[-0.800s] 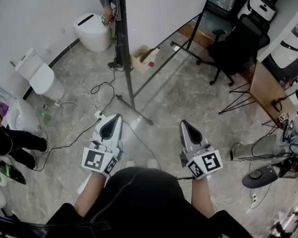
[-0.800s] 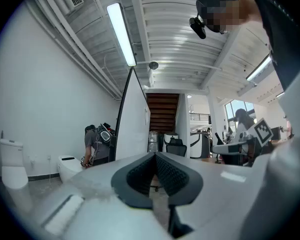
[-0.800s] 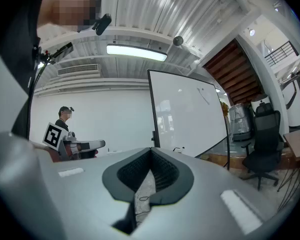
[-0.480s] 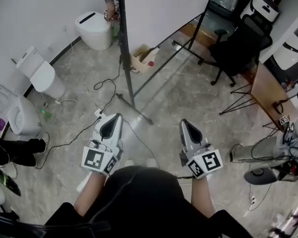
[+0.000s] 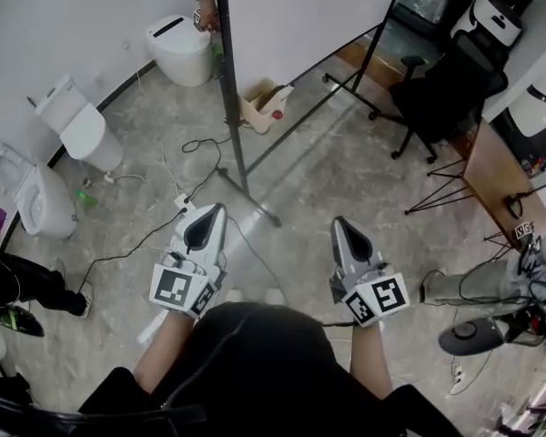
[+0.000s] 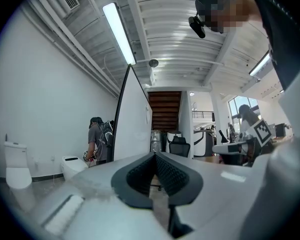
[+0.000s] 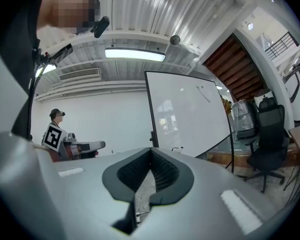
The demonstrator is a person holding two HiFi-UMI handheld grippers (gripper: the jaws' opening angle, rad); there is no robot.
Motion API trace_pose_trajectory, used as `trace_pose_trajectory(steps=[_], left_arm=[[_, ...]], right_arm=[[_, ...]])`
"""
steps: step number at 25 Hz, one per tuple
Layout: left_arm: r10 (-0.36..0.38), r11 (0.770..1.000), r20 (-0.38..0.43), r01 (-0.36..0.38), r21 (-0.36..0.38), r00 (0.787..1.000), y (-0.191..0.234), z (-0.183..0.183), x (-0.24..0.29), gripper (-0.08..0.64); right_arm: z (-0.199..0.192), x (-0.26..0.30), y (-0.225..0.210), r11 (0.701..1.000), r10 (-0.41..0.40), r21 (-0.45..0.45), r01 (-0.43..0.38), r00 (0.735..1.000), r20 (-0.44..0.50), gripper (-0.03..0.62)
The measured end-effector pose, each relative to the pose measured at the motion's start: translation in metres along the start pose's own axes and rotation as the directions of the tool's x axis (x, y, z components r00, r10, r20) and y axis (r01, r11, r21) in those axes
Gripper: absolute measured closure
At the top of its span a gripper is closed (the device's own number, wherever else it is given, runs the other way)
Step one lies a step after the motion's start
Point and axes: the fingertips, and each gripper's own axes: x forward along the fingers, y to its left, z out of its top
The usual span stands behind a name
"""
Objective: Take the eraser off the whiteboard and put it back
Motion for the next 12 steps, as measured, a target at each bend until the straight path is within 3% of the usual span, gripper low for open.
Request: trace_pose_trajectory(steps=[12], left_arm=[[0.041, 0.999, -0.006, -0.041, -0.004, 0.999, -0.014, -0.008, 0.004, 0.555]], right_arm=[[-0.003, -0.008, -0.014, 0.999, 0.052, -0.002, -0.052, 0.999, -0.017, 0.583]])
